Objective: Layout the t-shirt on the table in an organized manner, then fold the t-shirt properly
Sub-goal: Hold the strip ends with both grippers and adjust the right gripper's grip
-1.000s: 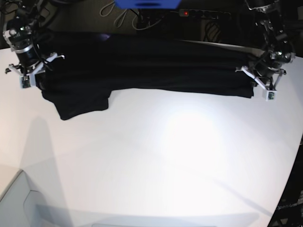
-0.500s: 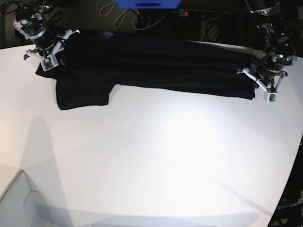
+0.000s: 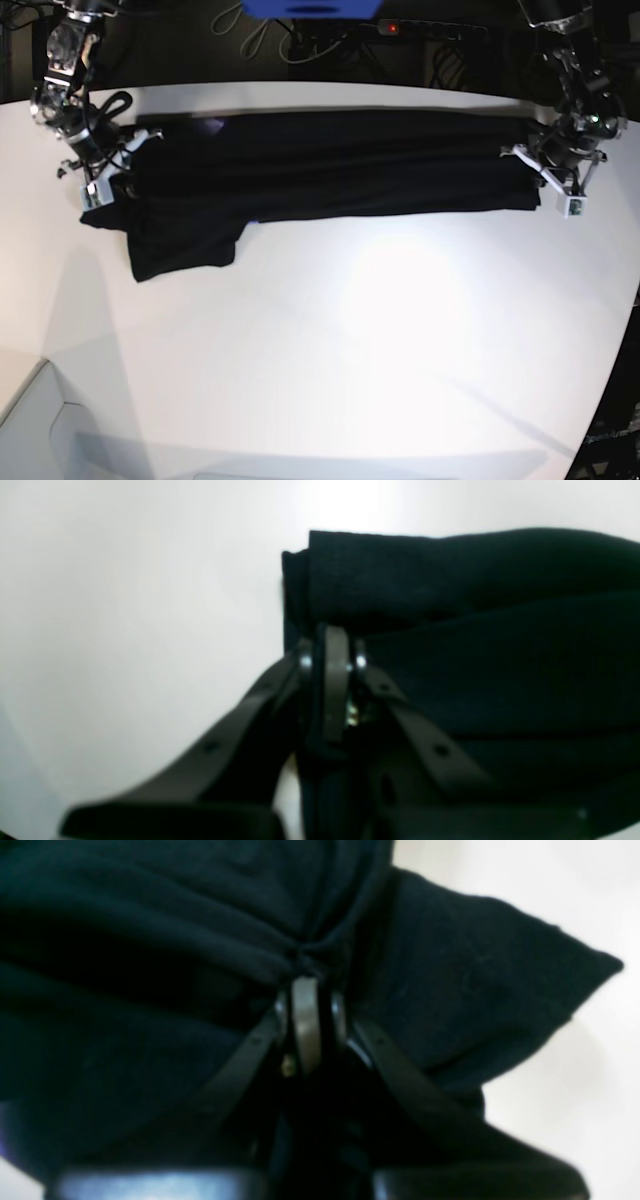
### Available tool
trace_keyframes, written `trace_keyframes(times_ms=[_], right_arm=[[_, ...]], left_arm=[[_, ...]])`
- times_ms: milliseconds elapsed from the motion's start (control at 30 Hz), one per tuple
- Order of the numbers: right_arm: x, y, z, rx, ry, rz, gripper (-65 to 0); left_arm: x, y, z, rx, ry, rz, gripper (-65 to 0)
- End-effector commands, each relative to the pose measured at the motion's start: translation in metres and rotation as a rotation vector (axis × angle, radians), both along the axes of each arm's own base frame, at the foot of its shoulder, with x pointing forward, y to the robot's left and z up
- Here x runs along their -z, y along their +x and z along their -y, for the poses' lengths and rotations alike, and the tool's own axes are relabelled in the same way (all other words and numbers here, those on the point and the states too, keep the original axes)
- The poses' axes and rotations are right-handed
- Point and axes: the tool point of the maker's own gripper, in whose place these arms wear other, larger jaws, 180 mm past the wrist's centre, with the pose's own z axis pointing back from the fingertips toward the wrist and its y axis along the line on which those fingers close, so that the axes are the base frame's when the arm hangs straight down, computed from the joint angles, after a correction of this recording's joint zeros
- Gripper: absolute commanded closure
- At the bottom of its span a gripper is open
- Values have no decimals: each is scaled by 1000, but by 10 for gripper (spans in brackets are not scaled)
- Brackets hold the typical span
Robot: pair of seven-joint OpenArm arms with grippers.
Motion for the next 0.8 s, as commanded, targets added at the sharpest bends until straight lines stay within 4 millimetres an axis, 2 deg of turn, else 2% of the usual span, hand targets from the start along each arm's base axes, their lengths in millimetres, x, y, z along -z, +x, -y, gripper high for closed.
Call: trace_keyframes(times_ms=[0,133,200,300,467,767], right_arm=[[14,-8,18,14,-100,-101,0],[-12,19,36,67,-157,-25,0],[-27,27,48,92,-185,12,0],[-55,33,54,101,-235,70,0],[-83,22,43,98,-308,75,0],[-87,-2,31,84,-327,69,0]], left_arm=[[-14,15,-6,-5,20,46,-2],[-18,20,-4,-5,15,58,-2],[-17,19,-4,-5,15,55,-2],[-16,18,-4,-5,15,52,-2],[-15,16,-4,-5,14,47,-2],[-16,18,-5,-5,18,49,-2]])
